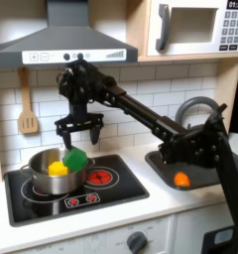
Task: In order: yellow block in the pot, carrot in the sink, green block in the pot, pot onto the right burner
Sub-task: 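Put the green block in the pot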
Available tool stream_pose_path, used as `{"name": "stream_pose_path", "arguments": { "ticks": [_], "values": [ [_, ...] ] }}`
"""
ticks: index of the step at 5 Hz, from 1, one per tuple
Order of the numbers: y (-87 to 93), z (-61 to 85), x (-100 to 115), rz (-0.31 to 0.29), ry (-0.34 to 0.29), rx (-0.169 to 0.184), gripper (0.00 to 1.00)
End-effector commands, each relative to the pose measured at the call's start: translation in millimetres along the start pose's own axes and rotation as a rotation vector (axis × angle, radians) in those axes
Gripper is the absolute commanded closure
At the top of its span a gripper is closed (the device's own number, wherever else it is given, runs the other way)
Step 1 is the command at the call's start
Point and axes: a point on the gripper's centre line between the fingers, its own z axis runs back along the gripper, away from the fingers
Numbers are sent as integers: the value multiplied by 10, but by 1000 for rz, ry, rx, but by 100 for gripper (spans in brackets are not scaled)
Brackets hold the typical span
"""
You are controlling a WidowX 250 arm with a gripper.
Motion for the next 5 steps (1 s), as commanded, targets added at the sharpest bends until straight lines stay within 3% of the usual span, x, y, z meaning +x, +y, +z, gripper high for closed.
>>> {"name": "stream_pose_path", "arguments": {
  "ticks": [1, 2, 3, 5],
  "values": [
    [-89, -30, -49, -17, 9, -15, 0],
    [-133, 2, -104, -26, 6, -16, 31],
    [-208, -15, -104, -40, 8, -19, 100],
    [-189, -30, -109, -30, 9, -18, 100]
  ]
}}
